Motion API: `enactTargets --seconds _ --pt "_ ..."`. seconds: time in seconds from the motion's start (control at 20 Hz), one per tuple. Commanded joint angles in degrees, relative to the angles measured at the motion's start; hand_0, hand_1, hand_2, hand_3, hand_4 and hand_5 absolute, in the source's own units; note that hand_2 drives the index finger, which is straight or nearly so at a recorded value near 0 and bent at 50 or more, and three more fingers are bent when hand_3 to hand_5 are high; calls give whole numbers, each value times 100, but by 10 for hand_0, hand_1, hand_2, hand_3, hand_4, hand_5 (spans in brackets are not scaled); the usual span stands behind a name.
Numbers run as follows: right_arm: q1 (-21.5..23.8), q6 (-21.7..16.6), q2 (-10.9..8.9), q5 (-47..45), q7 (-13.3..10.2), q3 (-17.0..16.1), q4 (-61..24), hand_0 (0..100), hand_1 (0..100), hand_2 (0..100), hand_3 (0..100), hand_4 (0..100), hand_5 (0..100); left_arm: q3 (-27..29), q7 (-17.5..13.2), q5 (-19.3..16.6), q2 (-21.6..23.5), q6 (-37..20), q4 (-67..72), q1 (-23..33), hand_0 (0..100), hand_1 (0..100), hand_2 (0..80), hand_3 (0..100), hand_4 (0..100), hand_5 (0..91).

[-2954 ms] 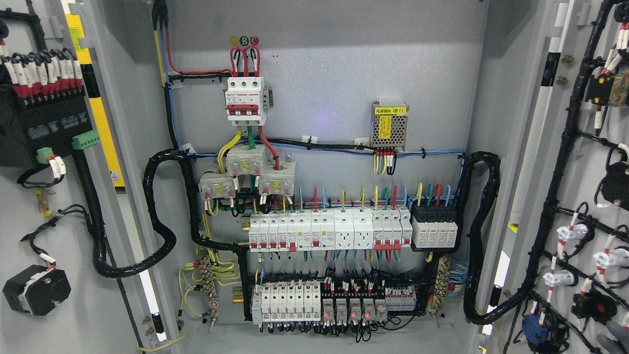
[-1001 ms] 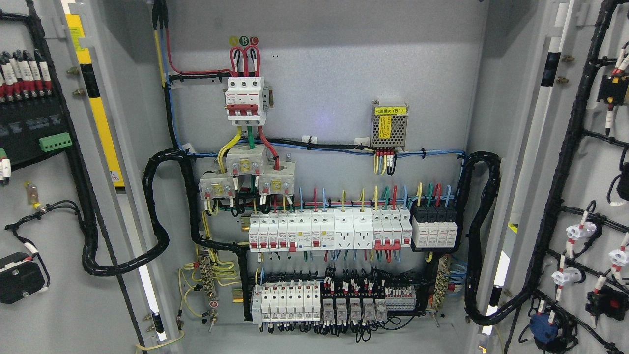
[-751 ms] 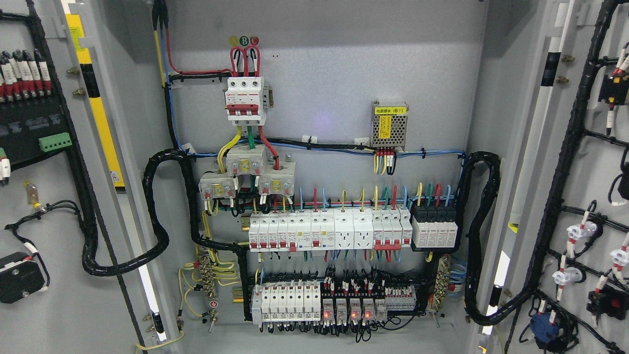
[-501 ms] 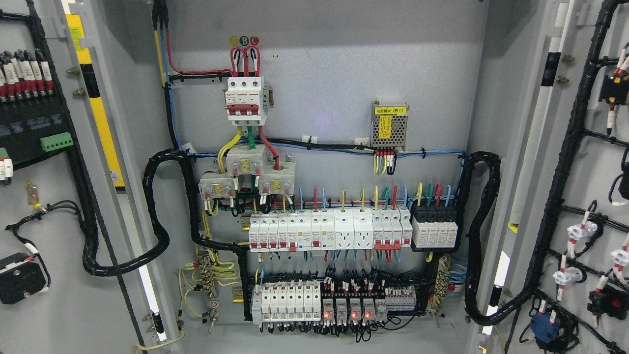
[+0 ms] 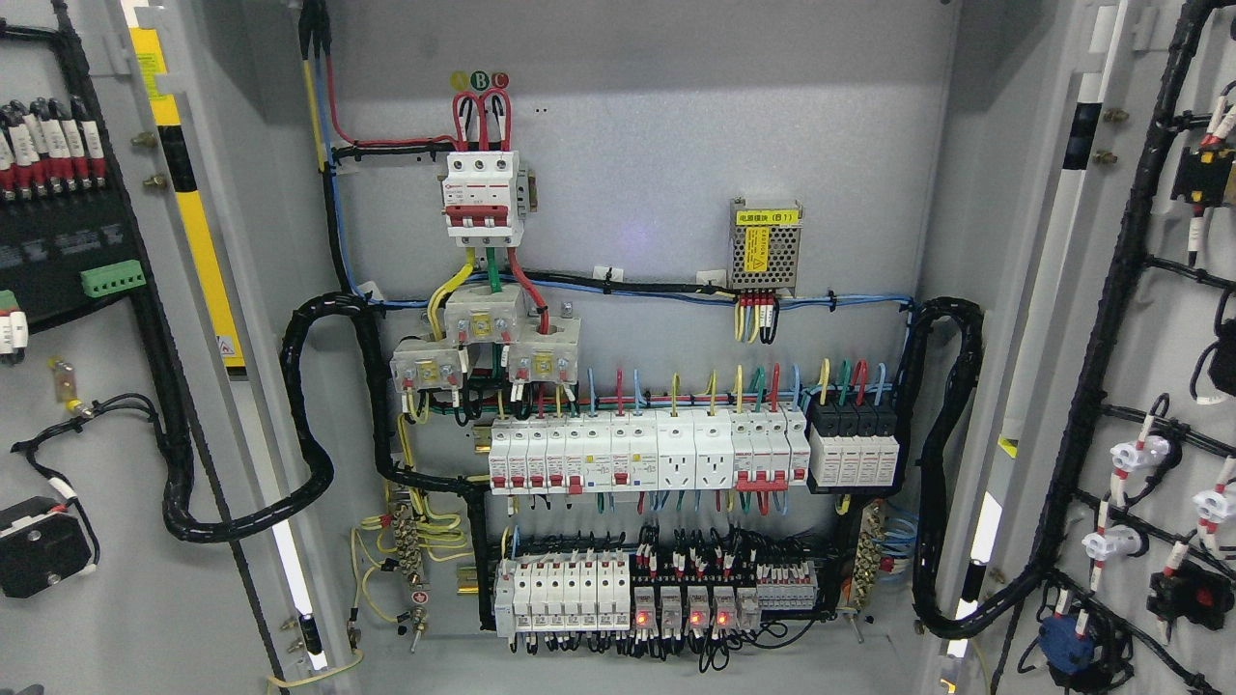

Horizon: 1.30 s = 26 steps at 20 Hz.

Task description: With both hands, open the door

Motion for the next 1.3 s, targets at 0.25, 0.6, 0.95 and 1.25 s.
enactTargets --seconds 0.25,0.6,0.95,1.25 --pt "-10 94 -384 189 -99 2698 125 201 121 0 0 0 0 -1524 391 -1499 -1341 -52 -624 102 0 0 0 0 0 0" --pt "-1 94 -86 1534 -337 4186 2547 202 121 0 0 0 0 -2272 1663 -2935 -2284 -148 613 93 0 0 0 0 0 0" --pt "-202 103 354 1867 -337 4319 5351 201 121 0 0 0 0 -3212 2017 -3390 -2301 -1623 3624 -143 0 0 0 0 0 0" --pt "-931 85 733 2588 -468 4266 8110 202 122 0 0 0 0 -3186 1974 -3498 -2407 -2276 7324 -995 0 0 0 0 0 0"
